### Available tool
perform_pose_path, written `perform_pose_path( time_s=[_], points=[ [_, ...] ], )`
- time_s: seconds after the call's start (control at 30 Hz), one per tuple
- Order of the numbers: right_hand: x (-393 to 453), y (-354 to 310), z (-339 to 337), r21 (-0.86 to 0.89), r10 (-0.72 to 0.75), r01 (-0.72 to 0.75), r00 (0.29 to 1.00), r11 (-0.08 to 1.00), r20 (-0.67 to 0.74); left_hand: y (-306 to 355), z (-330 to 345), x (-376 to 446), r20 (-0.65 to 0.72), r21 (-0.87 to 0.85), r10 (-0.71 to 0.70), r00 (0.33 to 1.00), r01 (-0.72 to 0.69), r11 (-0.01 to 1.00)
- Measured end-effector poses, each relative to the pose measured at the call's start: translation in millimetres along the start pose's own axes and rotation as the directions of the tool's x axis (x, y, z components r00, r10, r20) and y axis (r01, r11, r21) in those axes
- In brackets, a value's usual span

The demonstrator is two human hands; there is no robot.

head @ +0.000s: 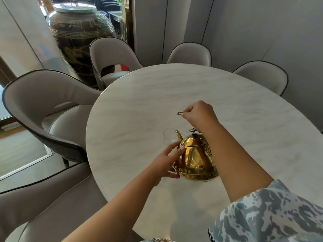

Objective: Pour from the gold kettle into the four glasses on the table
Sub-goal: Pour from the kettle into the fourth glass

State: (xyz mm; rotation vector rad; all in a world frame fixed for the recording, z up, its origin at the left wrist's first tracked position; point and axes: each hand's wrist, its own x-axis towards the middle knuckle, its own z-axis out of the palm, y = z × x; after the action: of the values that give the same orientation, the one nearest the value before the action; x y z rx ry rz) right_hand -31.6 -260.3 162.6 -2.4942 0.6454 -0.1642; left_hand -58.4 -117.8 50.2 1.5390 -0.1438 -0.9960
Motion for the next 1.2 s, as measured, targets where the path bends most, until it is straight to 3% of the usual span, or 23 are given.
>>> perform_pose_path(
  time_s=[1.2],
  points=[
    [21,-2,-1,-0.122,-0.017,0.023,0.999,0.992,0.046,3,6,14,0.022,-0.017,0.01,1.0,-0.01,1.0]
  ],
)
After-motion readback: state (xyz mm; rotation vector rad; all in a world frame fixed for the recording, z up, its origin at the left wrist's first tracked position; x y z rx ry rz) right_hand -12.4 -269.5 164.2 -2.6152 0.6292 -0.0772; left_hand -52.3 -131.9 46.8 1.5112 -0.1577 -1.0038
